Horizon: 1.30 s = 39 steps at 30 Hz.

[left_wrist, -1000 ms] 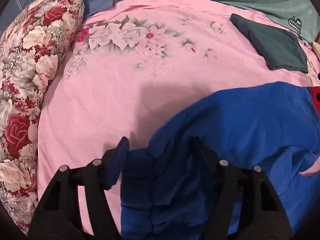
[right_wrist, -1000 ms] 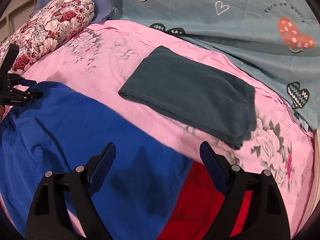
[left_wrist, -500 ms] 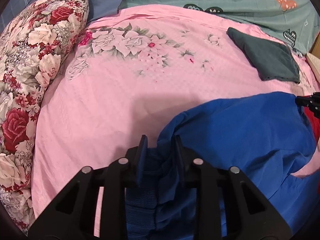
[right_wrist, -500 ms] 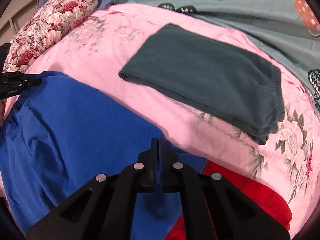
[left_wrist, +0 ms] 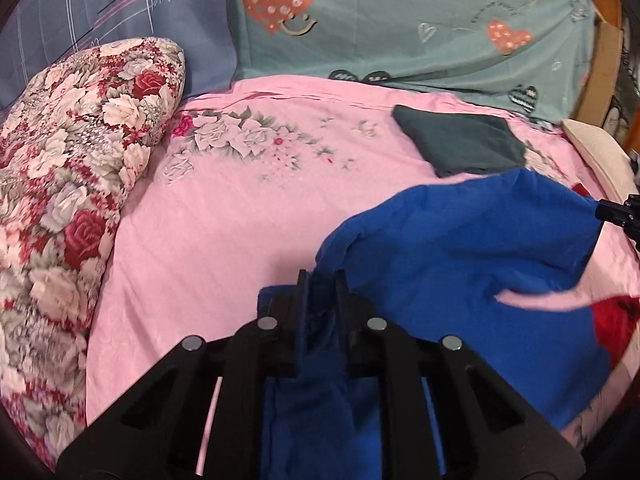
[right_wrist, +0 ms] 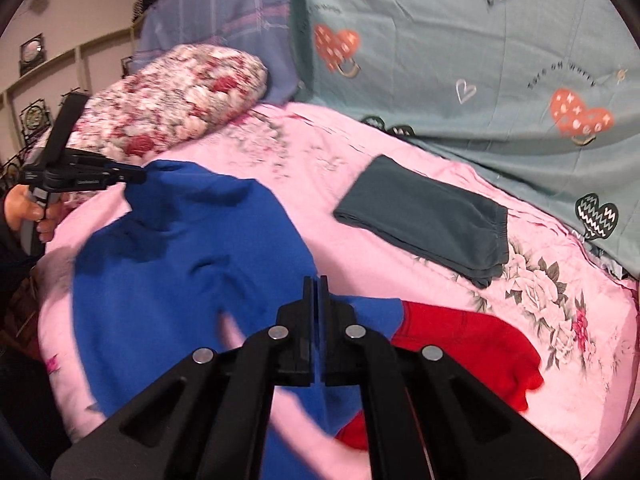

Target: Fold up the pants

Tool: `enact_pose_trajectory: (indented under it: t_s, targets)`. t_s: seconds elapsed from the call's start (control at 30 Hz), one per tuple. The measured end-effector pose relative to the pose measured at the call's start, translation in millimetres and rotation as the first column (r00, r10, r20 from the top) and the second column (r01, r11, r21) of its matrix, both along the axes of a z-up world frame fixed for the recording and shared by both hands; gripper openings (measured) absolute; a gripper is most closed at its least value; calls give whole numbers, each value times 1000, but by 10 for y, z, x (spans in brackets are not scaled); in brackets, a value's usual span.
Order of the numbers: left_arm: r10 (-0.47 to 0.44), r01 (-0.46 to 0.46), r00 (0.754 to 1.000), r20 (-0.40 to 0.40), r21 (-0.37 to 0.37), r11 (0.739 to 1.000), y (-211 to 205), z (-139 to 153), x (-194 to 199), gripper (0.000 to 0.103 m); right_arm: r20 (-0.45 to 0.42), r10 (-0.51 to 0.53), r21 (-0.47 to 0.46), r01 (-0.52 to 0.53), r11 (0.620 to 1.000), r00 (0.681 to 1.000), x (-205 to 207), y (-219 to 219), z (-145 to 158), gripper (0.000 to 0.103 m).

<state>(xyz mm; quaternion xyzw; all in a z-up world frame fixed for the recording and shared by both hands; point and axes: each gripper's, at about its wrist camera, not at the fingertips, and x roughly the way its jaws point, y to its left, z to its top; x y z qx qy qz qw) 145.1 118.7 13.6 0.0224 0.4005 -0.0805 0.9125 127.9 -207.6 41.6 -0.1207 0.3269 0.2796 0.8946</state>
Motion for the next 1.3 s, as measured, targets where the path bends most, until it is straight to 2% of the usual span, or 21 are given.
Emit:
enact_pose_trajectory:
  t_s: [0.1,0.2,0.27,0.33,0.37,0.4,0.43,0.47,0.5,0.53,0.67,0.77,0.87,0.9,0.93,0.97,1.0,1.03,1.07,1.2,1.3]
  targets:
    - [-19,19,999,-27,-9,1000,15,-145,-419,12,-34,56,7,-55,998,998,-563,35,-105,1]
    - [-21,17,995,-99,-35,999,76,-431,-766,12,-140,102,-7,-104,995,985,-977,95,-474,1]
    - [-13,6,990,-138,-54,999,130,-594,-934,16,-186,88,-29,-95,995,979,-1097,124,-694,1]
    - [-4,-8,988,-157,-77,997,178,-699,-1048,36,-202,67,-30,-74,997,977,-1150,120,-803,1]
    - [1,-14,989,-148,-86,996,182,-705,-1088,56,-198,59,-19,-64,998,978,-1179,118,-796,5]
    - [5,-18,992,-129,-101,995,178,-683,-1127,66,-186,54,-7,-57,998,981,-1189,116,-763,5]
    - [1,-15,994,-111,-124,992,164,-644,-1151,69,-166,54,5,-54,999,985,-1242,122,-721,13]
    - [-5,-9,995,-98,-150,989,143,-606,-1165,76,-147,47,9,-46,999,988,-1263,127,-689,29]
    - [-10,-6,996,-85,-181,983,117,-570,-1170,80,-128,39,12,-38,999,991,-1291,145,-654,35]
    - [-12,-4,997,-78,-209,978,92,-544,-1154,81,-115,39,18,-37,999,993,-1315,161,-625,38]
    - [-13,-18,995,-95,-315,949,-19,-558,-1019,81,-63,2,-5,-3,1000,998,-1413,187,-590,38]
    - [-2,-46,991,-131,-364,930,-70,-642,-855,81,-12,-30,-66,29,997,999,-1446,245,-611,38]
    - [24,-122,975,-219,-447,886,-9,-818,-644,77,-2,1,-107,-1,994,1000,-1428,348,-709,38]
    - [33,-144,970,-240,-461,876,8,-863,-585,65,-1,14,-127,-14,992,1000,-1412,401,-756,38]
    - [36,-152,968,-248,-464,873,16,-878,-550,58,-18,33,-152,-35,988,999,-1371,464,-825,38]
    - [28,-148,968,-249,-478,866,22,-864,-517,38,-50,51,-168,-59,984,997,-1332,512,-889,30]
    - [21,-146,968,-250,-496,856,37,-850,-501,18,-94,68,-170,-84,982,993,-1292,533,-939,16]
    - [18,-147,969,-248,-512,846,55,-830,-491,13,-106,69,-181,-88,980,992,-1256,547,-941,2]
    - [21,-142,973,-231,-523,840,87,-758,-502,10,-96,69,-177,-86,980,993,-1258,536,-903,1]
    - [53,-113,990,-131,-504,856,186,-378,-629,10,-50,44,-100,-49,994,998,-1252,393,-583,1]
    - [64,-101,994,-91,-491,865,292,-196,-774,10,-29,77,-87,-79,993,997,-1388,360,-484,1]
